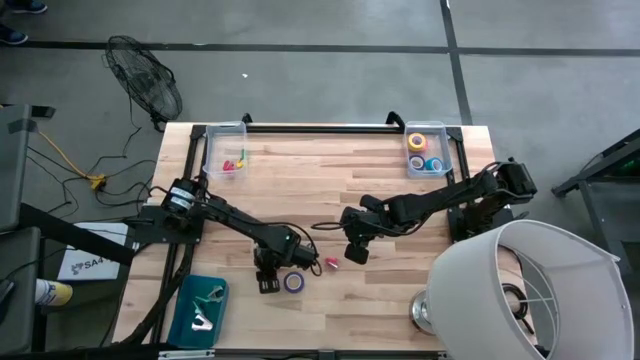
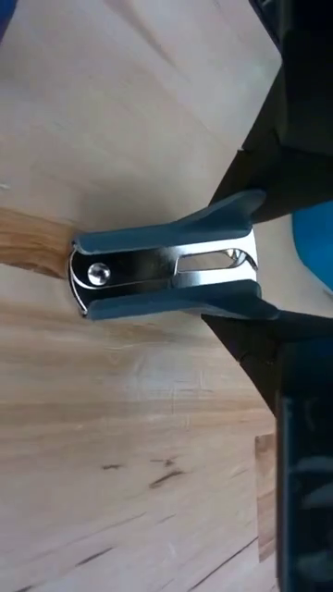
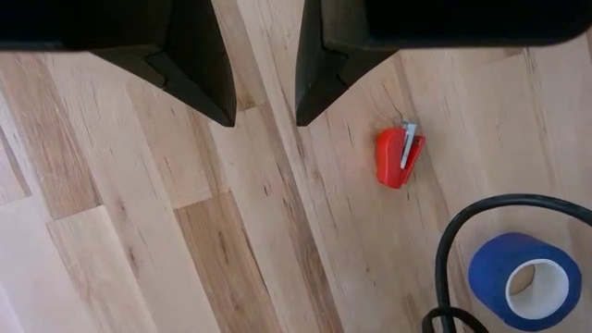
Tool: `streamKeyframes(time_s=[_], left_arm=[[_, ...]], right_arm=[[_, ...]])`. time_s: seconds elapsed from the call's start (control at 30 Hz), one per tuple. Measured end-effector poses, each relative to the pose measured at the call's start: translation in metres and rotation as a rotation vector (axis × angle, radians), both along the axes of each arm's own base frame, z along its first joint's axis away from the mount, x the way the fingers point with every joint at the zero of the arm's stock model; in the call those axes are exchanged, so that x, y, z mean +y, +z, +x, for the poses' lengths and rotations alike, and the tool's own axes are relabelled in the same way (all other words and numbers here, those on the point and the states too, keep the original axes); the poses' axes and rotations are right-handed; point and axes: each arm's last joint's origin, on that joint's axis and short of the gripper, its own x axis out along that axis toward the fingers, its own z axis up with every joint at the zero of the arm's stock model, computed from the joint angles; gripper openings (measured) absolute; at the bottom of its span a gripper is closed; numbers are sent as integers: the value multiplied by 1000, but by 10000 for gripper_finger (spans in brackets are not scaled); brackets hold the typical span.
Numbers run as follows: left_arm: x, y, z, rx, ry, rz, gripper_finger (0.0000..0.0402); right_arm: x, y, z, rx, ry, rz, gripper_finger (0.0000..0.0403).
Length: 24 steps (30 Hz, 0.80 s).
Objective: Pick and place Stapler, Stapler remover, tape
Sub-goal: Put the gray staple remover into the blue bin
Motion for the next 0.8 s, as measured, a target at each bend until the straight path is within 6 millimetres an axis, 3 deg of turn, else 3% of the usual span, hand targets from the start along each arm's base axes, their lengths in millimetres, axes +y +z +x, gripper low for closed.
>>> streamKeyframes(time_s=[0.6,0.8], left_arm=[[0,1,2,-41,-44,-18,133],[0,1,3,-47,-55,-22,184]], right_arm=[[8,5,8,-91,126,7,106],[8,5,7,-90,127,7,106]])
